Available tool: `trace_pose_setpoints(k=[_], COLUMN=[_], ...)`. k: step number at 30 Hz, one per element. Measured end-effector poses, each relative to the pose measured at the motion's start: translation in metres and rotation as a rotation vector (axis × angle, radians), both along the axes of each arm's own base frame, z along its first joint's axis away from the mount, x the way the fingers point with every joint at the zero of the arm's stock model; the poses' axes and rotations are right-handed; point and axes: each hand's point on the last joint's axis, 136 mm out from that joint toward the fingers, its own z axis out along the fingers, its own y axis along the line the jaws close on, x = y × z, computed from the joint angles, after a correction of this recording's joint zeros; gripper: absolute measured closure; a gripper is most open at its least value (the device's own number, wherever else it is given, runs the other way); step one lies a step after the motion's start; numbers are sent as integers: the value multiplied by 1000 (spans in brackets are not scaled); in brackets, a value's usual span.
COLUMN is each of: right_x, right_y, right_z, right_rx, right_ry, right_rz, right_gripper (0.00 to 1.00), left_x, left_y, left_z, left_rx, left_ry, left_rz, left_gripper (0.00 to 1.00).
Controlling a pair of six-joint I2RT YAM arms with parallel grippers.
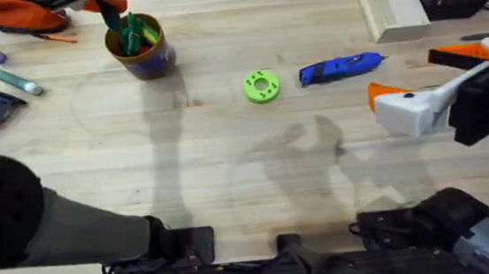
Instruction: Pick up the gripper from the table and insert it into the empty holder that is missing its gripper. Then pick up a screw, insert it into the mounting hole, and use the screwdriver to tighten it. Finally, clean up the table by picking up the vegetable and placing it into the bucket.
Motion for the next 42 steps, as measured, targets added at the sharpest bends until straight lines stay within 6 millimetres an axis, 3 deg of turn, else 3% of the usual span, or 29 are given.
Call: trace_pose_setpoints(k=[13,24,42], right_x=[0,0,0], right_y=[0,0,0], right_z=[0,0,0], right_rx=[0,0,0], right_ry=[0,0,0], right_rz=[0,0,0], right_gripper=[21,22,22], left_x=[33,69,77], left_y=[41,48,50], left_z=[-34,-85,-86], left_rx=[58,117,178], left_ry=[15,53,33], left_rz=[-21,-149,-255], left_gripper=[973,973,973])
